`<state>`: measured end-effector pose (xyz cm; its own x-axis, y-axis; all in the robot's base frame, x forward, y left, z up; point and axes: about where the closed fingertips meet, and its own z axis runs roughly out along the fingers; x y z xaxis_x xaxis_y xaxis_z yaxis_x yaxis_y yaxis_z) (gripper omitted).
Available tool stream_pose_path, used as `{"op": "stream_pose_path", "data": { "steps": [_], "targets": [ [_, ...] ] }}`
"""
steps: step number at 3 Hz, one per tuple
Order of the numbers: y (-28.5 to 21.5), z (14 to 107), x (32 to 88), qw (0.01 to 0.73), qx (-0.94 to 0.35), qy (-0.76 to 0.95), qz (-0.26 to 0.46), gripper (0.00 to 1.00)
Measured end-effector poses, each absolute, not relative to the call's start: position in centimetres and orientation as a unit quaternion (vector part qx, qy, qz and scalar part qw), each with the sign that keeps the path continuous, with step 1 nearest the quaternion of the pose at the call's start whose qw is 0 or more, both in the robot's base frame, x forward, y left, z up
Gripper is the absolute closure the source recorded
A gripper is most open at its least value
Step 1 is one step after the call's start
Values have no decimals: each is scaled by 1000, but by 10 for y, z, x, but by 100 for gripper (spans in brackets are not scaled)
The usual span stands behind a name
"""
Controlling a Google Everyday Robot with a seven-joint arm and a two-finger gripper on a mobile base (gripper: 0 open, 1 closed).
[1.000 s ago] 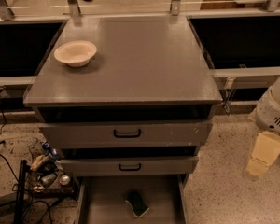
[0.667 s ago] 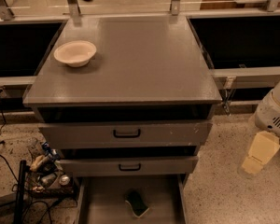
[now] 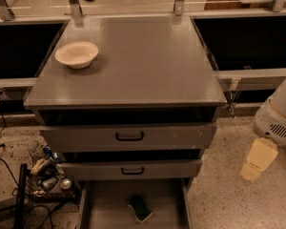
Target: Pick sponge from bottom drawer and place on counter
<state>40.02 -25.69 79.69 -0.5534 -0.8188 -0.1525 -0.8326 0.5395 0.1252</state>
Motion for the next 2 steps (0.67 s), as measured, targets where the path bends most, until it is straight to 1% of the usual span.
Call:
{"op": "stream_pose_path", "data": {
  "steps": [2],
  "targets": [
    [-233, 751, 397, 8, -460, 875, 149, 0]
  ]
}}
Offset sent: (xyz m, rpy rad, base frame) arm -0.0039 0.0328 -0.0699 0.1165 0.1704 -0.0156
